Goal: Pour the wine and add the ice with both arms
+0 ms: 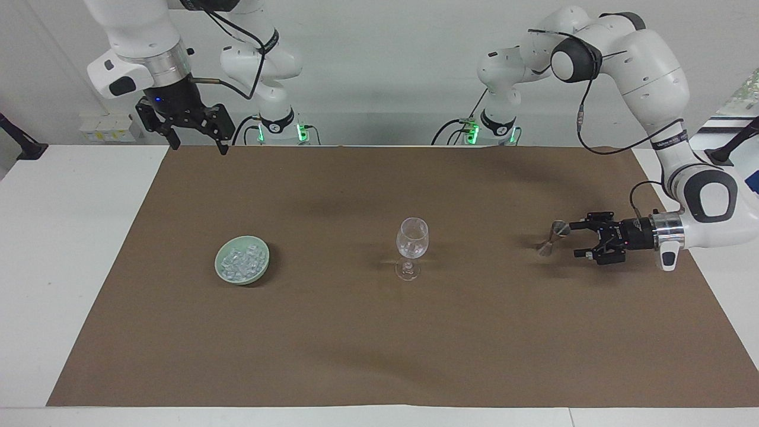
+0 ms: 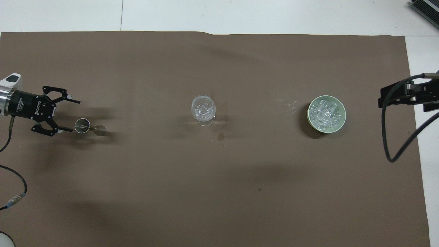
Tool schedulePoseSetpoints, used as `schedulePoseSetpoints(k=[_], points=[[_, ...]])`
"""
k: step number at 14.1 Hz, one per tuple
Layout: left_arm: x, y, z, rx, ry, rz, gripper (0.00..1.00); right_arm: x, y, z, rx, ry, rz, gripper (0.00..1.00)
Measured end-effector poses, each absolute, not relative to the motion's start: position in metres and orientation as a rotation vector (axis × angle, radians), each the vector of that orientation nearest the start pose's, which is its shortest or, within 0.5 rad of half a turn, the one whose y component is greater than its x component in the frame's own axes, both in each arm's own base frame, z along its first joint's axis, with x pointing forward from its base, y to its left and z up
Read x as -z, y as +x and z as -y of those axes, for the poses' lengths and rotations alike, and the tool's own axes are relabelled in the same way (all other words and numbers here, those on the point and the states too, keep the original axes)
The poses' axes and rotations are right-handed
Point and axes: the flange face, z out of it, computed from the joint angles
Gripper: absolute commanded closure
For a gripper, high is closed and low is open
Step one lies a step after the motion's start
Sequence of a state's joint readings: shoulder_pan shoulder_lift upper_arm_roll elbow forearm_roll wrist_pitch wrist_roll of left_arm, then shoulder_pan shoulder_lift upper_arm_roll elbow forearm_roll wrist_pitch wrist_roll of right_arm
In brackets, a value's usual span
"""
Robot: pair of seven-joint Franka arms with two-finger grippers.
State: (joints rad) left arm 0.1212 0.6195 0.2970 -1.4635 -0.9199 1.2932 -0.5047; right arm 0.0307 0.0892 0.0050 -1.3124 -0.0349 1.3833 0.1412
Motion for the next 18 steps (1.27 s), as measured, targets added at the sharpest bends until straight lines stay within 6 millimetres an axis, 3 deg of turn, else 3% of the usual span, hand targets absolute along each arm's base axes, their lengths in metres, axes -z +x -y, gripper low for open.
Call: schedulePoseSetpoints(k=[4, 9, 14, 18], points=[[-0.392, 0.646, -0.099, 0.758, 2.145, -1.048, 0.00, -0.684, 0.552, -0.013, -0.022, -3.172, -0.174, 0.00], [-0.477, 0.648, -0.042, 0.571, 2.397, -0.903, 0.00, -0.670, 0.539, -0.016, -0.037, -3.173, -0.162, 0.00], [-0.568, 0.619, 0.006, 0.379, 2.623, -0.732, 0.00, -0.666, 0.533, -0.016, -0.057, -3.173, -0.138, 0.00], [-0.628, 0.589, 0.009, 0.196, 2.761, -0.526, 0.00, -0.666, 0.532, -0.019, -0.054, -3.148, -0.126, 0.00]])
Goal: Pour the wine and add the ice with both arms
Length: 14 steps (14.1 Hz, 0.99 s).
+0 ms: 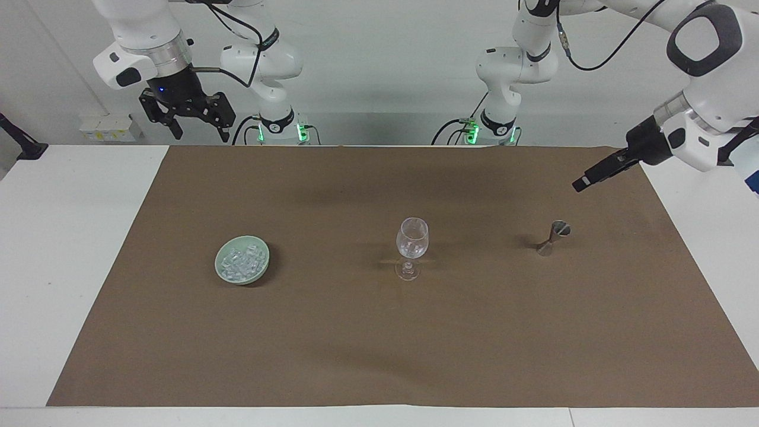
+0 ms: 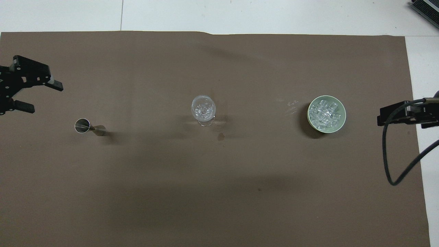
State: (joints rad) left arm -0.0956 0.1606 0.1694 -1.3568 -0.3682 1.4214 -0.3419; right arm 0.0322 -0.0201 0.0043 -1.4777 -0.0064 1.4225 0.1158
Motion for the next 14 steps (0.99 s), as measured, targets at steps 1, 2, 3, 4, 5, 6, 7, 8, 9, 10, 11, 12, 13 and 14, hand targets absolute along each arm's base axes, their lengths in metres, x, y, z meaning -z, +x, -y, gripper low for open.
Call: schedulePoseSetpoints(k=[1, 2, 3, 4, 5, 6, 7, 8, 9, 10, 11, 12, 13, 14], points=[[-0.640, 0.582, 0.006, -0.184, -3.400, 0.547, 0.00, -0.666, 0.532, -0.019, -0.053, -3.146, -0.126, 0.00], [-0.651, 0.576, 0.004, -0.131, -3.401, 0.446, 0.00, -0.666, 0.532, -0.019, -0.051, -3.146, -0.126, 0.00], [-0.661, 0.569, 0.002, -0.084, -3.385, 0.348, 0.00, -0.666, 0.533, -0.019, -0.050, -3.145, -0.125, 0.00], [-0.670, 0.562, 0.003, -0.046, -3.349, 0.260, 0.00, -0.666, 0.533, -0.019, -0.046, -3.145, -0.124, 0.00], [-0.679, 0.555, 0.010, -0.019, -3.303, 0.192, 0.00, -0.667, 0.533, -0.019, -0.042, -3.145, -0.124, 0.00], [-0.687, 0.547, 0.022, -0.002, -3.258, 0.137, 0.00, -0.667, 0.533, -0.020, -0.038, -3.145, -0.123, 0.00], [-0.694, 0.540, 0.034, 0.004, -3.230, 0.095, 0.00, -0.667, 0.533, -0.020, -0.038, -3.145, -0.123, 0.00], [-0.701, 0.532, 0.042, 0.003, -3.216, 0.064, 0.00, -0.667, 0.533, -0.020, -0.038, -3.145, -0.123, 0.00], [-0.705, 0.526, 0.047, 0.001, -3.211, 0.047, 0.00, -0.667, 0.533, -0.020, -0.038, -3.145, -0.123, 0.00], [-0.706, 0.522, 0.048, -0.008, -3.210, 0.043, 0.00, -0.667, 0.533, -0.020, -0.038, -3.145, -0.122, 0.00], [-0.703, 0.520, 0.047, -0.021, -3.209, 0.046, 0.00, -0.667, 0.533, -0.020, -0.038, -3.145, -0.121, 0.00], [-0.697, 0.520, 0.046, -0.043, -3.207, 0.051, 0.00, -0.667, 0.533, -0.021, -0.038, -3.144, -0.118, 0.00], [-0.691, 0.521, 0.045, -0.062, -3.206, 0.054, 0.00, -0.667, 0.534, -0.022, -0.037, -3.144, -0.115, 0.00], [-0.687, 0.522, 0.043, -0.077, -3.205, 0.052, 0.00, -0.666, 0.534, -0.023, -0.037, -3.144, -0.112, 0.00]])
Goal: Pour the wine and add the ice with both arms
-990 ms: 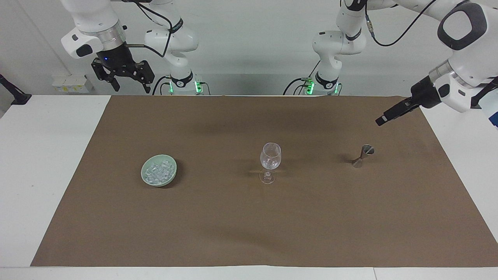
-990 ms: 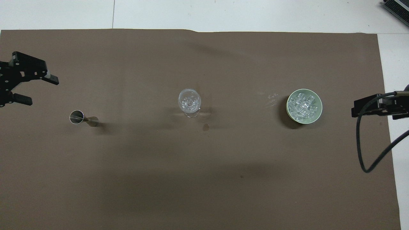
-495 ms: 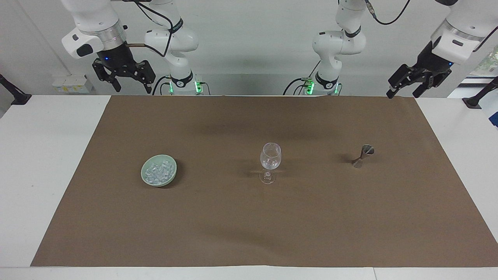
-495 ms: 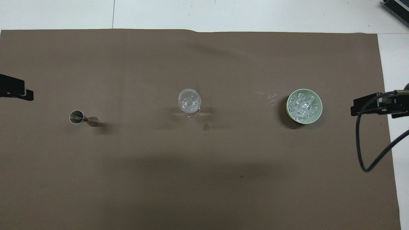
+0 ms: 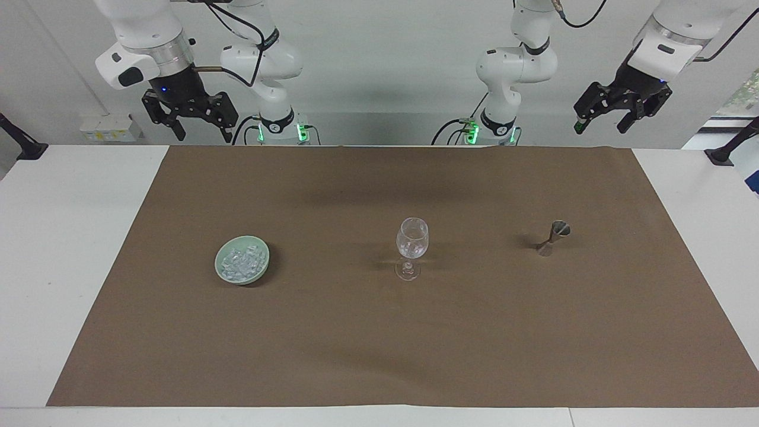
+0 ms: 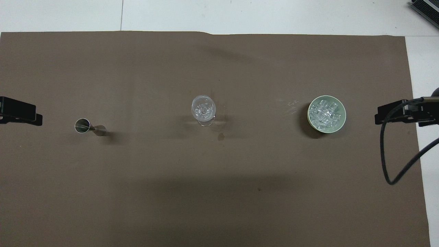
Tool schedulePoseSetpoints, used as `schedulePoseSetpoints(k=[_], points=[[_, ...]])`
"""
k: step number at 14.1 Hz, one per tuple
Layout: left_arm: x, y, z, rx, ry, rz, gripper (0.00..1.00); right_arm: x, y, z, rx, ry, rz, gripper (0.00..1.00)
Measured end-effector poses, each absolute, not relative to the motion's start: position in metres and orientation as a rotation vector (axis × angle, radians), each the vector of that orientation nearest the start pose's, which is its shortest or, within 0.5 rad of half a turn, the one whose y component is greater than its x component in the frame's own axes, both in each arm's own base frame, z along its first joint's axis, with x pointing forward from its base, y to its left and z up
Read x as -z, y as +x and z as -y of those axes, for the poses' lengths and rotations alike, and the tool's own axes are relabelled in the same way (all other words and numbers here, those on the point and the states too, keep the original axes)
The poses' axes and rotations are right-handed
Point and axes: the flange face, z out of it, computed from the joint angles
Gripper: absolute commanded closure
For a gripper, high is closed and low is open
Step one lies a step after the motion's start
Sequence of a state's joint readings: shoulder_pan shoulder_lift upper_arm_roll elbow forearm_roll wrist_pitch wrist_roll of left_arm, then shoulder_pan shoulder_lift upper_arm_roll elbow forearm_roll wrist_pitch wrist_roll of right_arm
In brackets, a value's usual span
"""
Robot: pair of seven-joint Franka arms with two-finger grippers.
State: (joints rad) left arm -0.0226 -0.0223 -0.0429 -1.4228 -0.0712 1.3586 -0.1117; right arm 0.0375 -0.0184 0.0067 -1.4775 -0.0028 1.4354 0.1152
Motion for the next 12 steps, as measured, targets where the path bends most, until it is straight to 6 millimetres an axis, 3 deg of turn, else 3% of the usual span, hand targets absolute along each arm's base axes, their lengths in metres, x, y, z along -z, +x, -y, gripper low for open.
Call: schedulePoseSetpoints(k=[4, 8, 12], points=[[-0.681, 0.522, 0.038, -0.093, -3.200, -0.037, 0.00, -0.666, 0.535, -0.024, -0.032, -3.144, -0.110, 0.00], [-0.674, 0.522, 0.053, -0.118, -3.185, -0.098, 0.00, -0.666, 0.535, -0.024, -0.031, -3.144, -0.110, 0.00], [-0.673, 0.522, 0.051, -0.120, -3.185, -0.093, 0.00, -0.666, 0.535, -0.024, -0.031, -3.144, -0.111, 0.00]])
